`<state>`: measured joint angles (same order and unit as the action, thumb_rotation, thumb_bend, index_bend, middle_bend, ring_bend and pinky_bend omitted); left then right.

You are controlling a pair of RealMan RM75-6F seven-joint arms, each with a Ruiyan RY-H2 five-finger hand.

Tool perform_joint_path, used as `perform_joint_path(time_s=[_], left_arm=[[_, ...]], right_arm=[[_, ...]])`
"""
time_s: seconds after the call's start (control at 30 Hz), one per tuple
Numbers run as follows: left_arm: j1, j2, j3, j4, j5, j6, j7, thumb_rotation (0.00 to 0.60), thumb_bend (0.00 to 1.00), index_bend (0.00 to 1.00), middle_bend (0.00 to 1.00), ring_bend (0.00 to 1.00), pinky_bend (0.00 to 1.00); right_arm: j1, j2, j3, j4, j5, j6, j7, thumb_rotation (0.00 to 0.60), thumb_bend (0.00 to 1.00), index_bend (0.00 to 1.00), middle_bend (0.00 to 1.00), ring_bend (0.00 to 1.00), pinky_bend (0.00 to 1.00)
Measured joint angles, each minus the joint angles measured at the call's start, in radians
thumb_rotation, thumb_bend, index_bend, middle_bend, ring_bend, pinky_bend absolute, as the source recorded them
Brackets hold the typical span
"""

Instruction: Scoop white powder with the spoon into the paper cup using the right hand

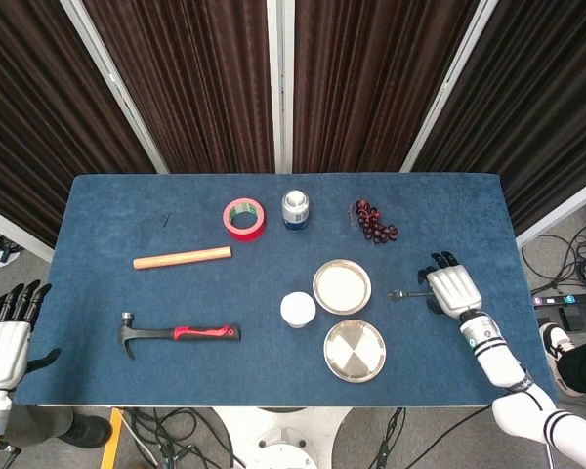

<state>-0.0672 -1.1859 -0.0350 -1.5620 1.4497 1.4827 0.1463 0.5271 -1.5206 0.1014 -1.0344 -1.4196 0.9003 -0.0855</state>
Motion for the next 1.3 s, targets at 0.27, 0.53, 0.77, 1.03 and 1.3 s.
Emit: perform_joint_path(time_s=[0.27, 0.53, 0.77, 1.03, 1.3], left_arm=[[-0.003, -0.002, -0.003, -0.003, -0.009, -0.010, 0.003, 0.600, 0.02, 0.13, 0.18, 0.04, 0.13], [-0.002, -0.009, -0.003, 0.009, -0.011, -0.012, -0.006, 0.600, 0.02, 0.13, 0.18, 0.04, 0.13], [-0.002, -0.012, -0.003, 0.014, -0.018, -0.018, -0.009, 0.600, 0.02, 0.13, 0.18, 0.04, 0.12], [0.000, -0.020, -0.001, 0.029, -0.017, -0.019, -0.019, 0.600, 0.02, 0.13, 0.18, 0.04, 0.12], [-0.001, -0.022, -0.003, 0.034, -0.018, -0.020, -0.023, 0.600, 0.02, 0.13, 0.18, 0.04, 0.12]], right_arm=[[0.023, -0.080, -0.014, 0.123, -0.012, 0.006, 0.063, 0.600, 0.19, 0.50, 0.48, 0.18, 0.15], [0.033, -0.101, -0.028, 0.154, -0.011, -0.007, 0.072, 0.600, 0.24, 0.51, 0.50, 0.20, 0.15], [0.039, -0.110, -0.035, 0.167, -0.007, -0.018, 0.077, 0.600, 0.26, 0.52, 0.52, 0.21, 0.15], [0.048, -0.115, -0.039, 0.171, -0.002, -0.031, 0.075, 0.600, 0.27, 0.53, 0.53, 0.22, 0.15], [0.047, -0.116, -0.043, 0.170, 0.005, -0.035, 0.065, 0.600, 0.30, 0.58, 0.56, 0.25, 0.16]])
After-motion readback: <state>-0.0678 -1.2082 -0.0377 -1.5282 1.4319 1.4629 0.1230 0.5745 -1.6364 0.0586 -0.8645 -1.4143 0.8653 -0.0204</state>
